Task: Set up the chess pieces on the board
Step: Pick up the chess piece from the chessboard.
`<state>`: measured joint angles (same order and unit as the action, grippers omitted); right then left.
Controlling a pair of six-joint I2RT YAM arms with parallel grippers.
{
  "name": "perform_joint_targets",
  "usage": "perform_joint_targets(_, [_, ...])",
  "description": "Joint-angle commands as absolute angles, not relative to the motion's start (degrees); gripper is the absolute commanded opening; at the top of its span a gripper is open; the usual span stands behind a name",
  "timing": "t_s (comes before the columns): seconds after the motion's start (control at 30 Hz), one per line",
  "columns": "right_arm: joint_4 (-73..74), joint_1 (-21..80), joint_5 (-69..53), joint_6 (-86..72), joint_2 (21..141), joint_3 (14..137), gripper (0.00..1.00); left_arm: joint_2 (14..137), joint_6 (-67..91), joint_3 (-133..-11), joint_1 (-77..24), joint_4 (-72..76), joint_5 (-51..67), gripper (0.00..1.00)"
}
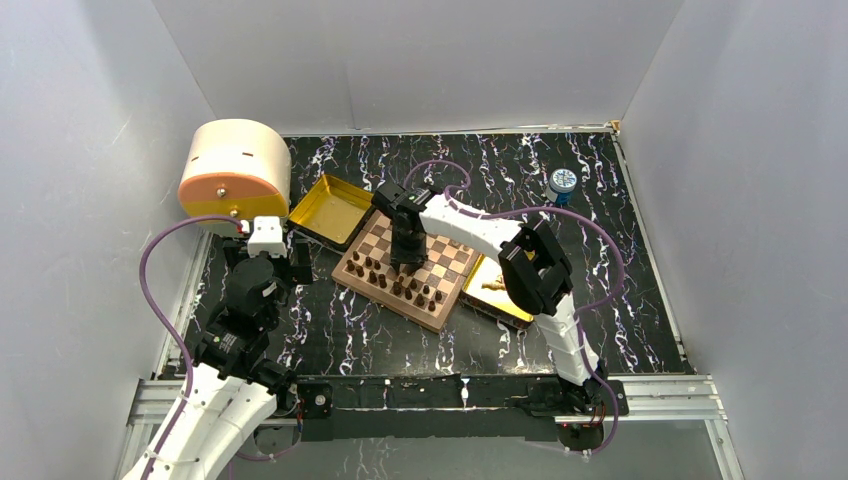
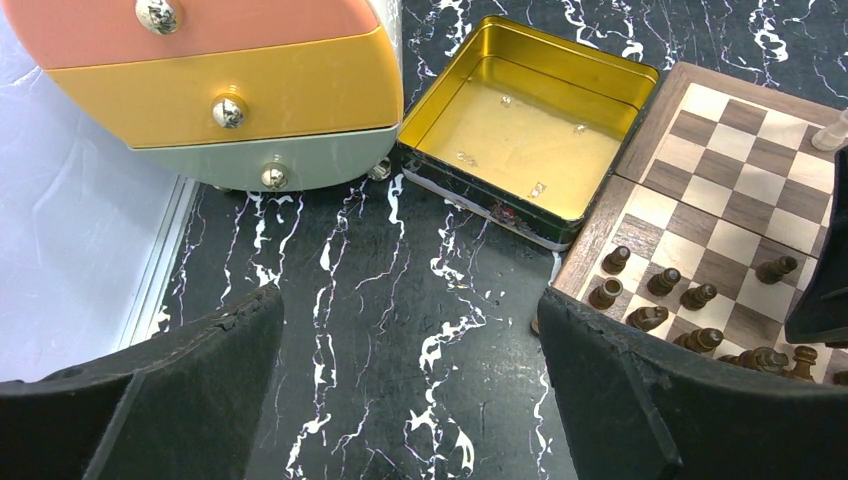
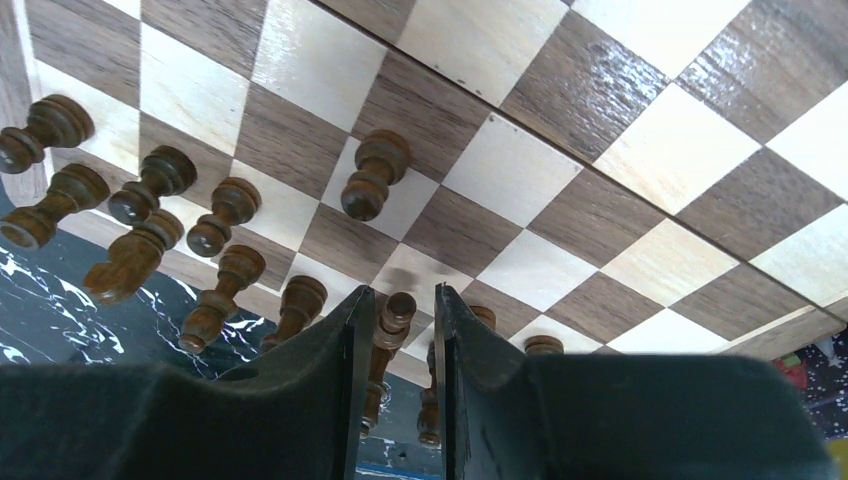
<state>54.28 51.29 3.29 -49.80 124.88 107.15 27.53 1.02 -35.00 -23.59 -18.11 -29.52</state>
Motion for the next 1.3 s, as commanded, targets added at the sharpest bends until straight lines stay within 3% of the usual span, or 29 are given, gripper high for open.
perform_joint_targets(0.0, [55.1, 51.2, 4.4, -53.7, 120.9, 106.3, 0.37, 26.8, 0.6, -36.9, -24.0, -17.6, -30.0, 0.94])
perform_joint_targets(1.27, [54.7, 51.2, 0.4, -55.1, 123.7, 105.1, 0.35, 26.4, 0.6, -36.9, -24.4, -17.7, -30.2, 0.94])
